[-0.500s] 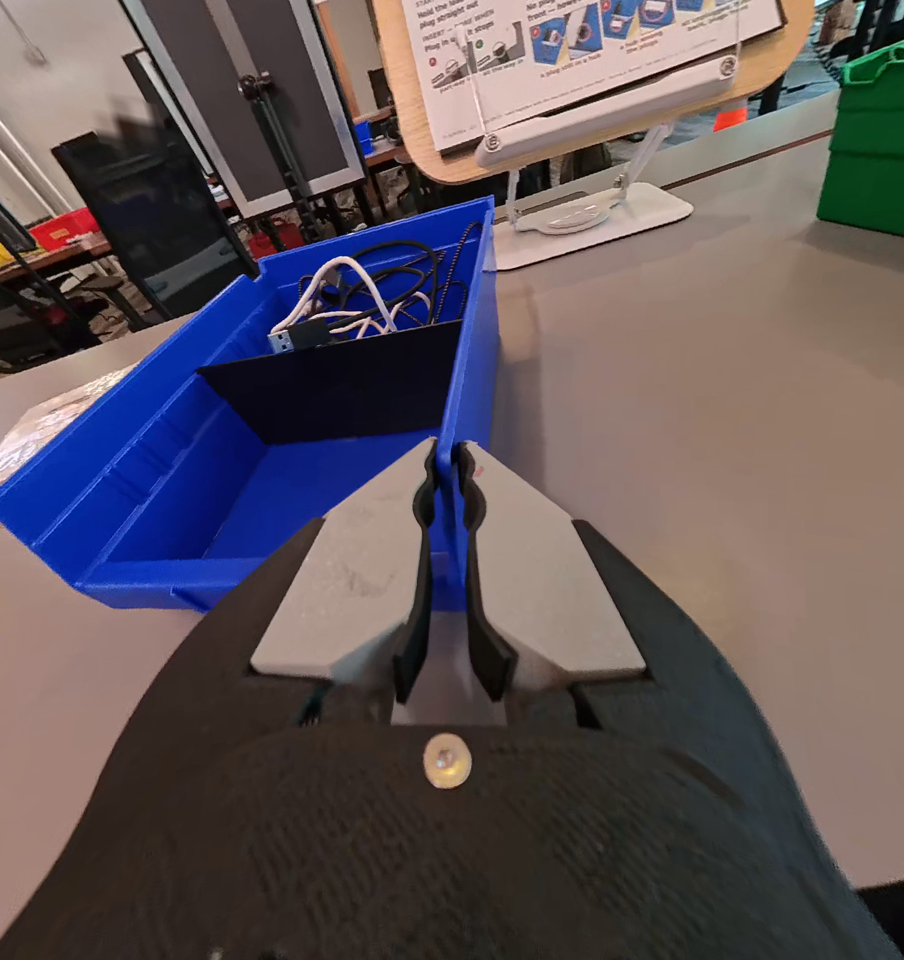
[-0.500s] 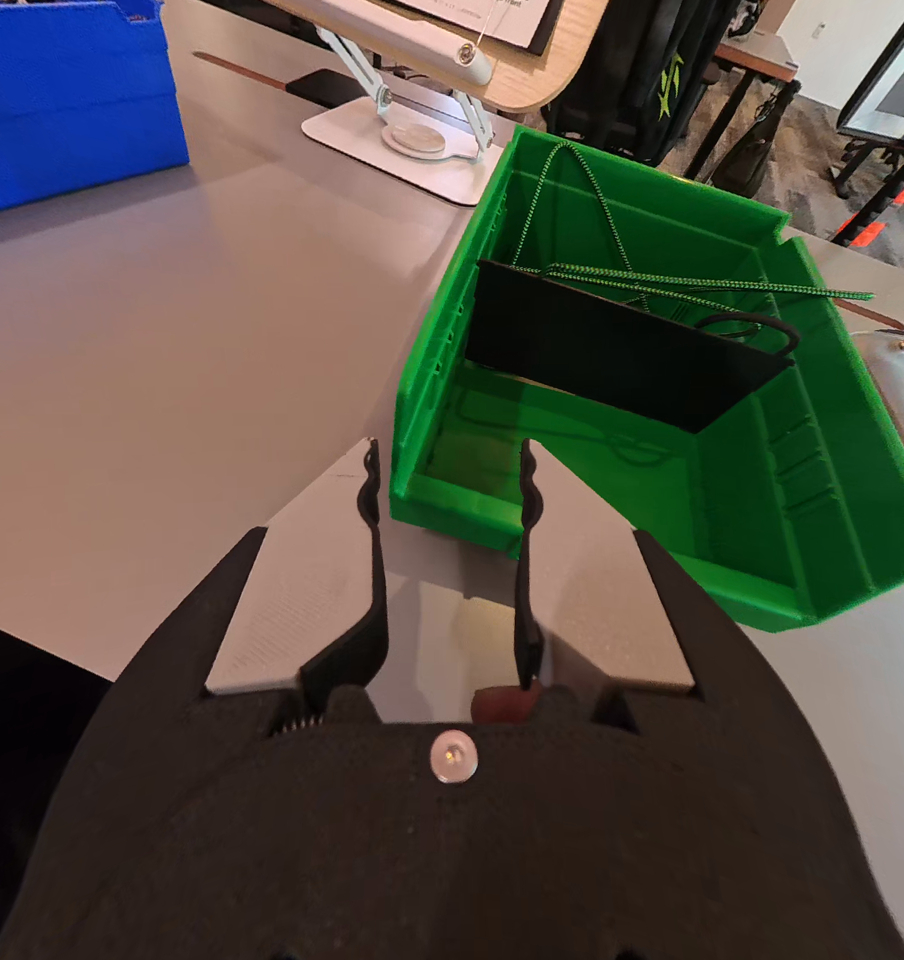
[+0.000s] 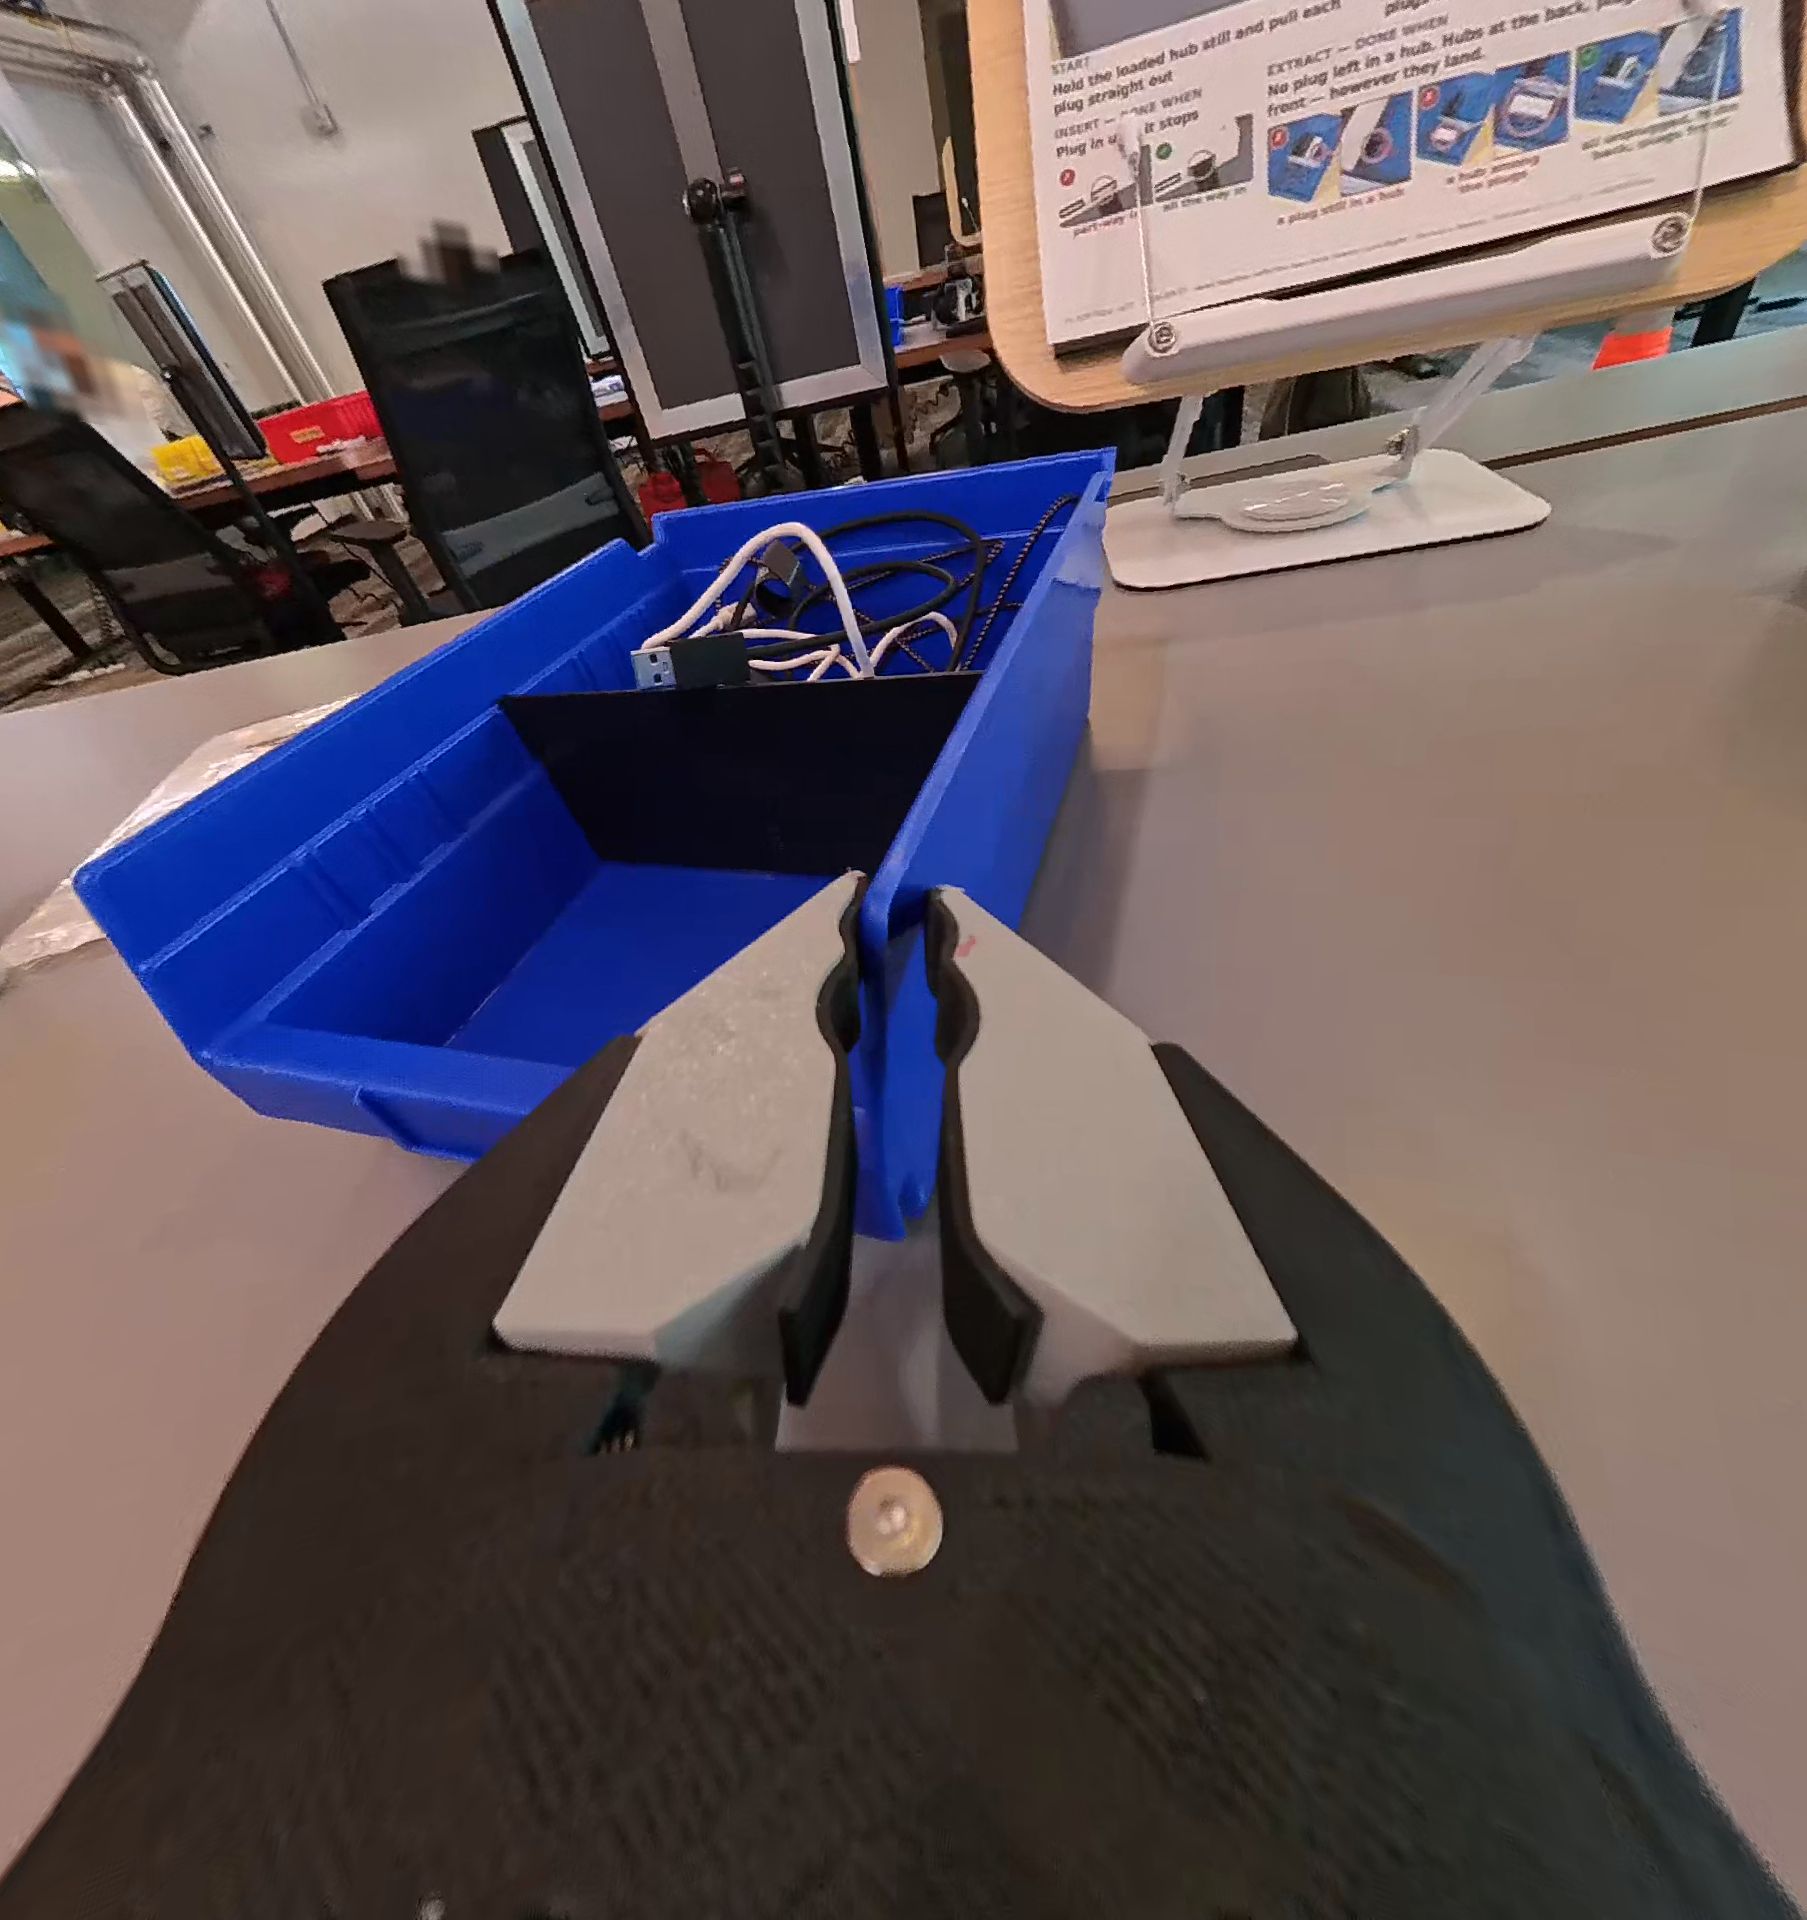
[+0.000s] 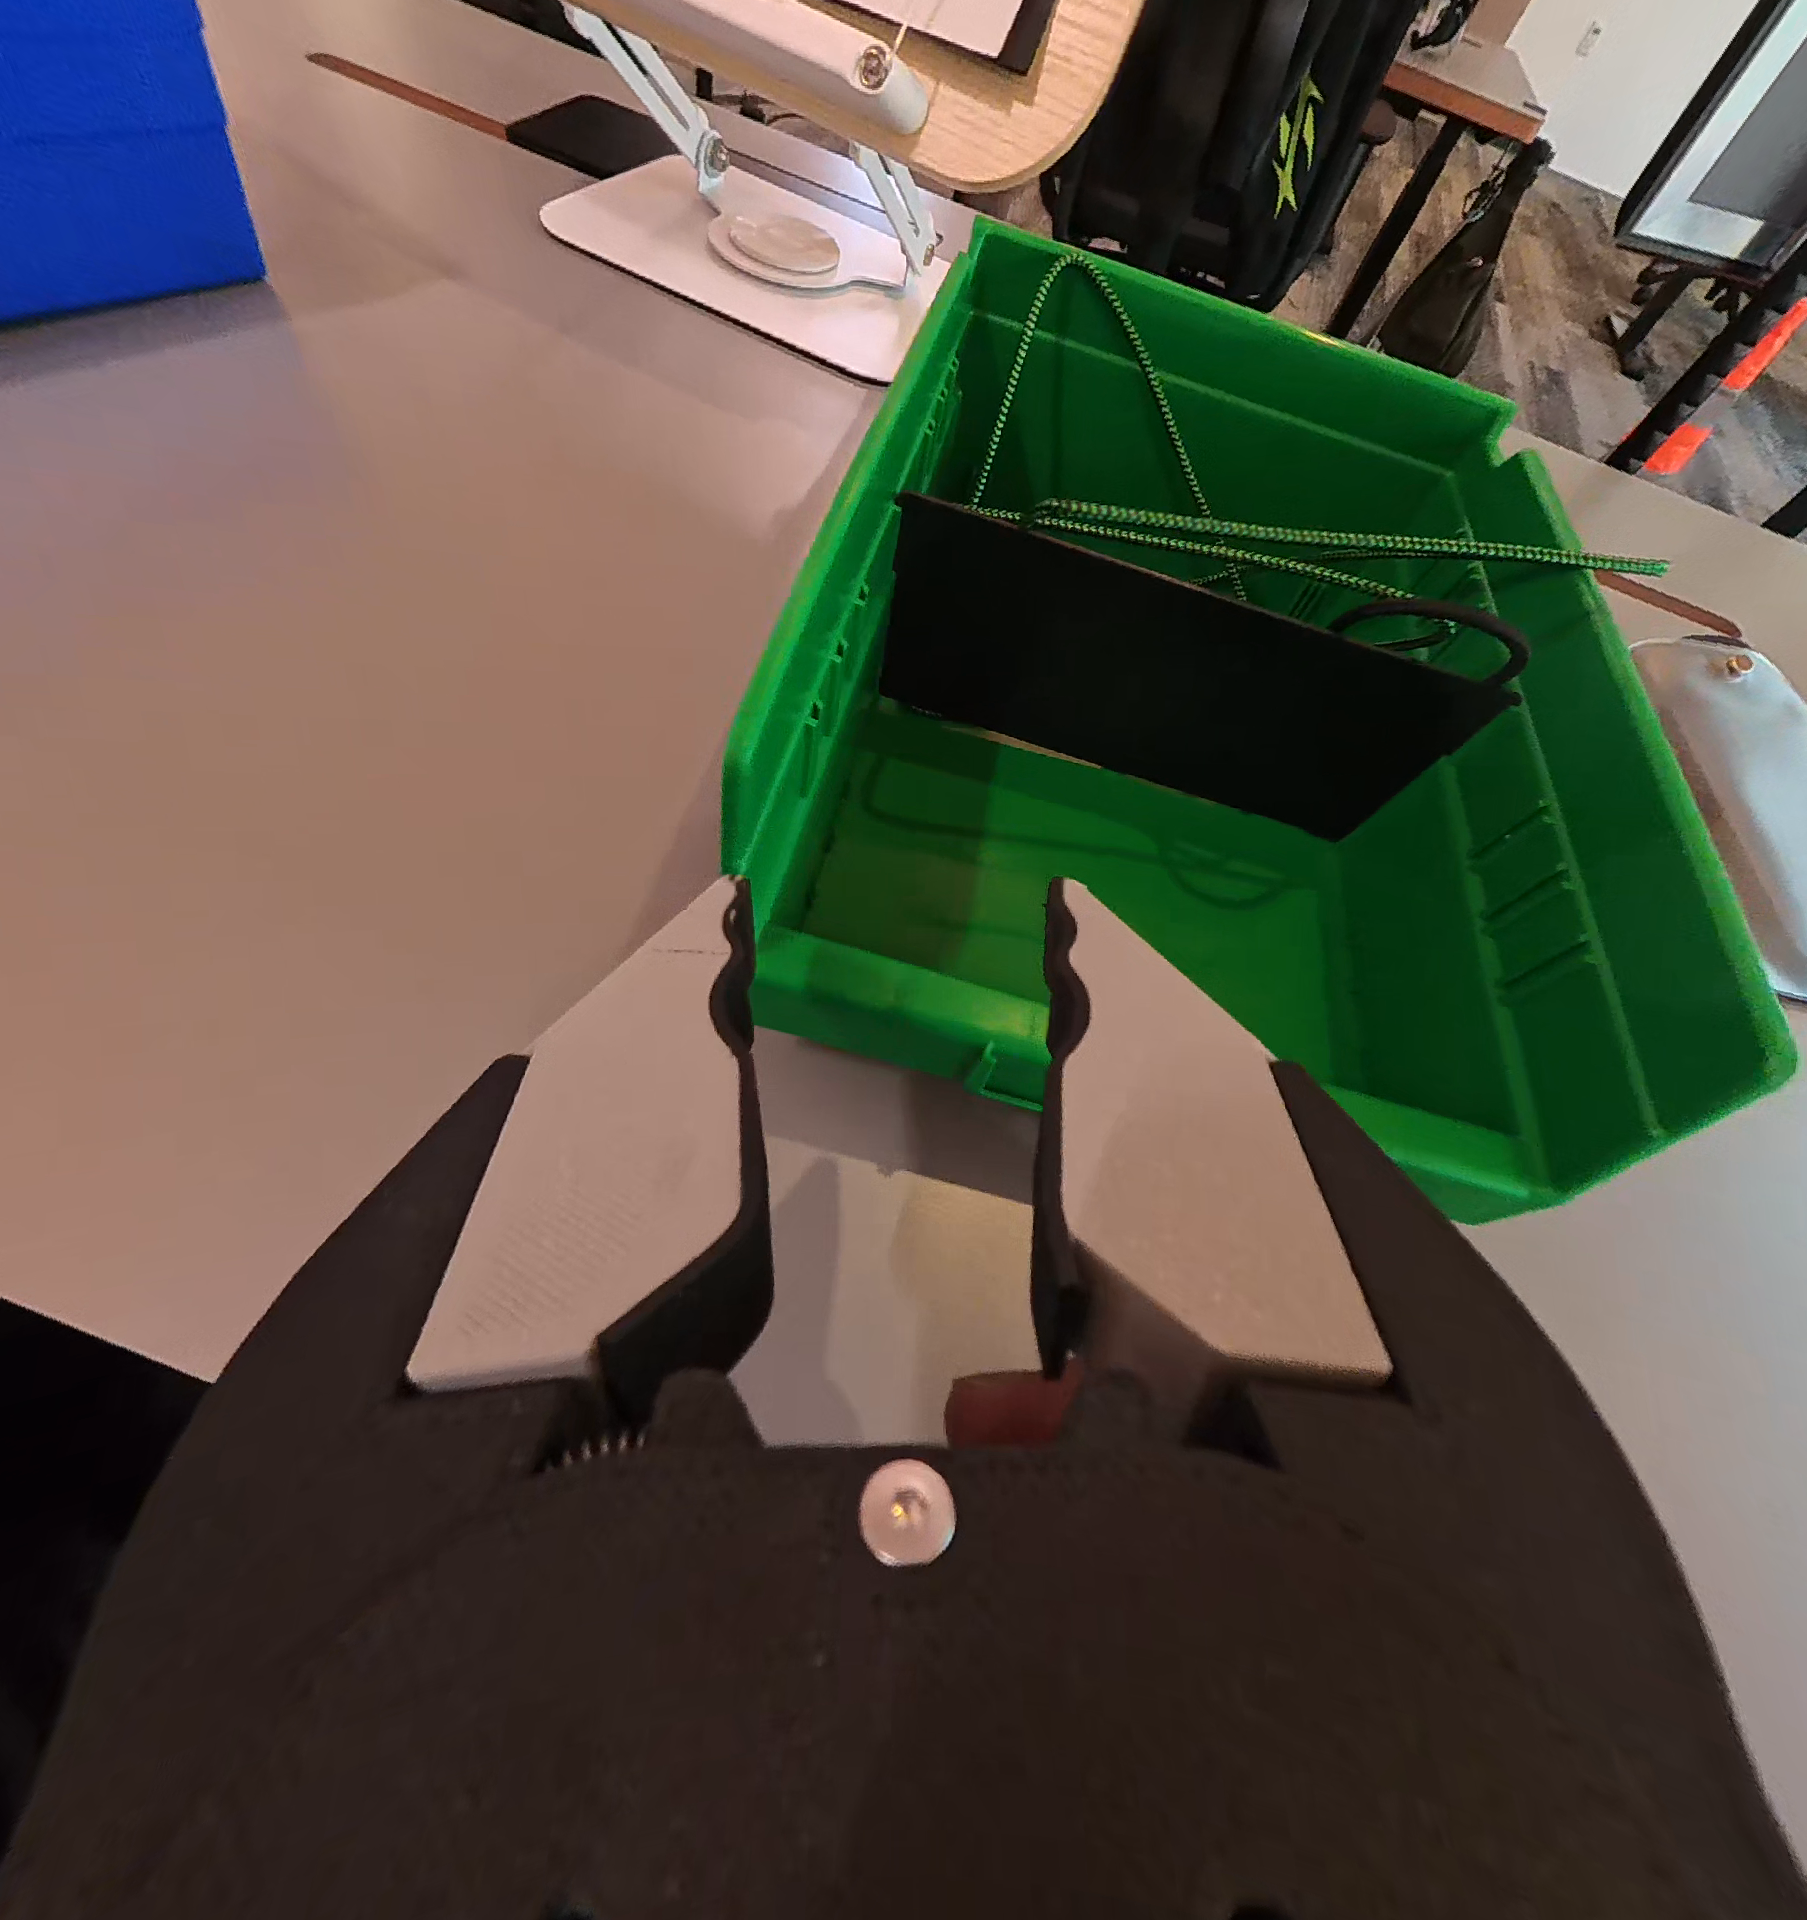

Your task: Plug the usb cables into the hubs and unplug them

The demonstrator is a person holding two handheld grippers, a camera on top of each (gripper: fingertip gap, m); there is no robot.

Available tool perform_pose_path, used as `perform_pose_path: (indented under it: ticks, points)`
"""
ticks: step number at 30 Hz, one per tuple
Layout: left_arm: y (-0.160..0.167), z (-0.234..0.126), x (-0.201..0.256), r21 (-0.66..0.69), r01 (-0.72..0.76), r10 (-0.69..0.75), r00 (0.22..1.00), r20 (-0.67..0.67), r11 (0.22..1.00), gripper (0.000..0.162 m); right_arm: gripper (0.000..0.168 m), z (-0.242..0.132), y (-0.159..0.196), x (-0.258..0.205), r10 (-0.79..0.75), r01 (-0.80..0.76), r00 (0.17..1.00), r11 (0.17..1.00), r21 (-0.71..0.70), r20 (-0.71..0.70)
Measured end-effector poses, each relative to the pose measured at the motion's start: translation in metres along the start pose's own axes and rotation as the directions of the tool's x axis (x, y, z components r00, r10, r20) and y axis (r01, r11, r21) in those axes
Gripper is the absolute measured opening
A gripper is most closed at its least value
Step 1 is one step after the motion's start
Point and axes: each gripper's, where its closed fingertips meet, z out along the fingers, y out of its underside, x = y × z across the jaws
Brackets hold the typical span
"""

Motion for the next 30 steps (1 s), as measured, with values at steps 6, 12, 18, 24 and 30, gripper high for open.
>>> perform_pose_path:
  ticks: [6,12,18,24,30]
  points:
    - [0.001,0.001,0.019,-0.019,0.021,-0.022,0.997,-0.072,1.000,0.002,0.056,-0.006,-0.004,0.008,0.030,-0.029,0.999,0.999,0.020,-0.012]
    - [-0.008,-0.011,0.072,-0.025,0.015,-0.020,0.973,-0.232,1.000,0.006,0.059,-0.010,-0.018,-0.020,-0.001,-0.002,0.999,0.999,0.055,0.049]
    - [-0.037,-0.034,0.069,0.015,0.009,-0.003,0.945,-0.328,1.000,0.030,0.061,-0.015,-0.028,-0.055,-0.047,0.037,0.991,0.996,0.084,0.123]
    - [-0.056,-0.041,0.016,0.027,0.007,0.001,0.958,-0.286,1.000,0.035,0.063,-0.009,-0.034,-0.117,-0.049,0.019,0.942,0.996,0.093,0.332]
    - [-0.069,-0.007,-0.027,-0.023,-0.085,0.077,0.971,-0.228,0.996,0.035,0.069,0.033,-0.038,-0.160,-0.085,0.060,0.901,0.996,0.072,0.425]
